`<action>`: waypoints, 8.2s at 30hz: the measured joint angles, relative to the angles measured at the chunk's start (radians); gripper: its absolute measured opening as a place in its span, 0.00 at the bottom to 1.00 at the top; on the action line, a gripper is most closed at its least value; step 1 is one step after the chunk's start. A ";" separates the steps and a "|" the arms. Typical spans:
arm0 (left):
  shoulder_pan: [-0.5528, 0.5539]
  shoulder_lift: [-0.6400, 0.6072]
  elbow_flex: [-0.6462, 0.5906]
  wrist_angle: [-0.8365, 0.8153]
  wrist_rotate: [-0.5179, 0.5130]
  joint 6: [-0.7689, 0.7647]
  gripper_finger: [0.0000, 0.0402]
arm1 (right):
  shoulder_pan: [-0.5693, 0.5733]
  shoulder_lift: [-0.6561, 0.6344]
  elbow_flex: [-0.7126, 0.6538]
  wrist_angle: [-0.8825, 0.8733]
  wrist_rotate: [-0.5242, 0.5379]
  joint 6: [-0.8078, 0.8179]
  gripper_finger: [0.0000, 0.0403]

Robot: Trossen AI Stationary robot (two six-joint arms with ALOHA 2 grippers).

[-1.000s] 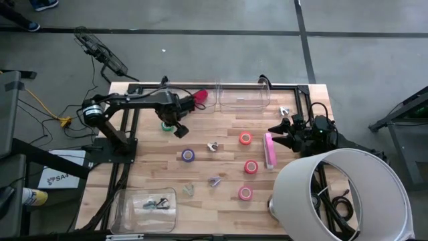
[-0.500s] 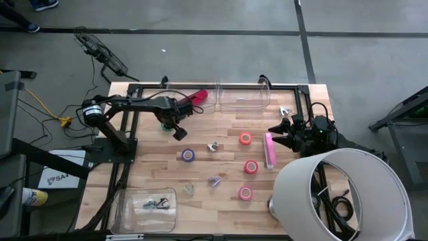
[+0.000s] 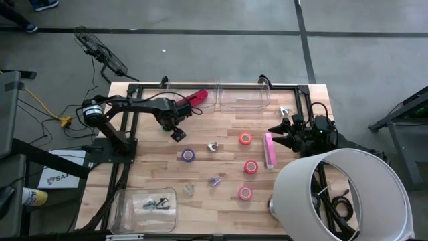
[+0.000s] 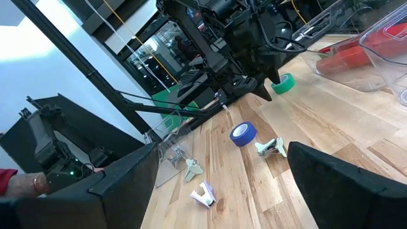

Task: Pick and place Stapler, Stapler remover, tape
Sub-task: Put the green tape into the top right transparent bin

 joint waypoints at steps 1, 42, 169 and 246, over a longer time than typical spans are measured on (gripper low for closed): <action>0.000 0.000 0.000 0.000 -0.005 0.000 0.68 | 0.000 0.000 0.000 0.000 0.000 0.000 0.84; -0.001 -0.042 0.000 -0.036 0.060 0.158 0.08 | 0.000 0.000 0.000 0.000 0.000 0.000 0.84; 0.000 -0.393 0.148 0.851 0.702 0.059 0.09 | 0.151 1.454 0.882 0.601 0.341 -0.229 0.84; 0.000 -0.394 0.148 0.685 0.287 0.078 0.76 | 0.130 1.532 0.966 0.408 0.262 -0.229 0.07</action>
